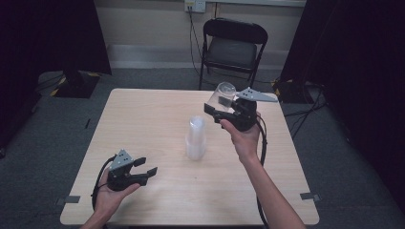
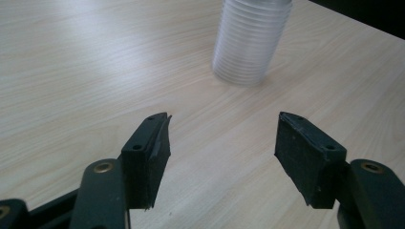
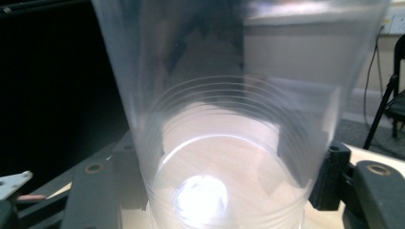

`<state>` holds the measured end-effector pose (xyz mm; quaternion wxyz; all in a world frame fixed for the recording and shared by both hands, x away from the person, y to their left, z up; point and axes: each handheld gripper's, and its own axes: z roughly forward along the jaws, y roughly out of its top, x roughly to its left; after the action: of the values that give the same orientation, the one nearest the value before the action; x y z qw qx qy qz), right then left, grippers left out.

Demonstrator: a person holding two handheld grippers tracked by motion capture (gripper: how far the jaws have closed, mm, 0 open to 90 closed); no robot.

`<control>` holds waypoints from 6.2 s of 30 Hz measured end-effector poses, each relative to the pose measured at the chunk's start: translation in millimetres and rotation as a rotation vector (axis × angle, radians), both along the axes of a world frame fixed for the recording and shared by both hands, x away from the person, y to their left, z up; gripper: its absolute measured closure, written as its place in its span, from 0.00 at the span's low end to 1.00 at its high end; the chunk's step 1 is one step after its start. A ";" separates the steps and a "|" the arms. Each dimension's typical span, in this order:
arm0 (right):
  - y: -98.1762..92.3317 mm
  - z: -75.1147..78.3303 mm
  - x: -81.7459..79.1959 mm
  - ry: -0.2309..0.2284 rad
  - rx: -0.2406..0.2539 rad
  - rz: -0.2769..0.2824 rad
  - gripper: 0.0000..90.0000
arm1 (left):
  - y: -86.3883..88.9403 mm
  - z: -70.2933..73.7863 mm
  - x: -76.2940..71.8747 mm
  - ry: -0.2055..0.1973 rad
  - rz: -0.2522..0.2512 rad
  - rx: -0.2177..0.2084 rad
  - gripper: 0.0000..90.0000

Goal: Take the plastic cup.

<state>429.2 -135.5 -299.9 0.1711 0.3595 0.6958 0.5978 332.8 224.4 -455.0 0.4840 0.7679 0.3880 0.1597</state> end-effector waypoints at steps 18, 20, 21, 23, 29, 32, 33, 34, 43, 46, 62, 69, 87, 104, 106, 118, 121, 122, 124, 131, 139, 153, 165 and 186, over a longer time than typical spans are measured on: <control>-23.0 -26.9 -41.0 0.056 0.015 0.021 0.37 | -0.8 4.4 -2.6 0.053 0.025 -0.024 0.26; -23.8 -35.3 -43.7 0.074 0.012 0.021 0.37 | -3.2 4.6 -2.8 0.060 0.023 -0.024 0.22; -23.9 -38.1 -44.2 0.081 0.009 0.022 0.37 | -4.6 3.4 -2.0 0.069 0.000 -0.022 0.22; -23.8 -44.4 -45.6 0.094 -0.003 0.022 0.37 | -8.2 0.3 -1.6 0.089 0.005 0.013 0.22; -25.9 -62.9 -51.5 0.138 0.002 0.036 0.37 | -11.5 -1.7 -2.9 0.072 -0.022 0.004 0.24; -22.6 -71.8 -54.0 0.163 -0.003 0.054 0.37 | -13.6 0.7 -5.1 0.039 -0.025 0.019 0.33; -21.4 -73.5 -54.6 0.168 -0.001 0.057 0.37 | -15.1 1.1 -5.0 0.030 -0.021 0.015 0.35; -19.3 -75.7 -55.7 0.177 -0.001 0.058 0.37 | -16.8 1.1 -4.5 0.030 -0.026 0.013 0.35; -12.2 -74.8 -62.1 0.204 0.039 0.088 0.36 | -40.1 7.8 4.3 0.044 -0.096 0.027 0.38; -9.9 -76.3 -65.1 0.214 0.039 0.106 0.36 | -47.4 15.3 9.1 0.045 -0.107 0.021 0.34; -2.7 -100.6 -69.6 0.332 0.102 0.151 0.37 | -90.9 22.9 6.8 0.004 -0.207 -0.060 0.47; 12.0 -113.0 -73.2 0.397 0.136 0.193 0.37 | -84.5 24.6 -1.5 -0.033 -0.191 -0.080 0.56; 15.0 -120.3 -76.7 0.545 0.357 0.206 0.38 | -100.0 32.1 -13.5 -0.166 -0.184 -0.111 0.79; 26.0 -124.4 -80.0 0.683 0.425 0.286 0.39 | -112.8 27.9 -28.2 -0.379 -0.128 -0.075 0.81; 27.6 -124.2 -80.5 0.689 0.425 0.294 0.39 | -113.6 27.2 -28.5 -0.401 -0.126 -0.075 0.81; 36.0 -124.7 -83.0 0.747 0.445 0.316 0.39 | -112.6 27.3 -32.7 -0.463 -0.097 -0.038 0.87; 36.7 -123.8 -81.7 0.757 0.444 0.325 0.36 | -112.0 30.3 -35.7 -0.446 -0.092 -0.026 0.91; 36.7 -122.5 -81.0 0.754 0.435 0.333 0.35 | -112.9 31.4 -36.7 -0.442 -0.090 -0.027 0.93; 34.7 -119.0 -81.1 0.713 0.429 0.329 0.33 | -111.6 32.6 -34.8 -0.432 -0.100 -0.026 0.97; 32.2 -118.0 -80.3 0.648 0.388 0.296 0.22 | -108.4 32.2 -30.9 -0.395 -0.103 -0.039 0.99; 30.3 -111.6 -82.6 0.561 0.334 0.264 0.17 | -102.4 30.6 -24.5 -0.355 -0.069 -0.074 1.00; 23.4 -111.9 -81.3 0.531 0.306 0.262 0.20 | -87.7 31.4 -13.1 -0.279 -0.062 -0.115 1.00; 15.9 -111.6 -80.7 0.453 0.206 0.218 0.23 | -77.1 31.3 -4.3 -0.196 -0.089 -0.151 1.00; 20.5 -101.8 -90.2 0.200 -0.120 0.201 0.26 | -67.4 38.1 -3.7 -0.116 -0.127 -0.112 1.00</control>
<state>339.0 -115.0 -401.7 0.0612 0.3351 0.7763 0.5304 329.1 157.0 -417.0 0.5568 0.7523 0.3182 0.1510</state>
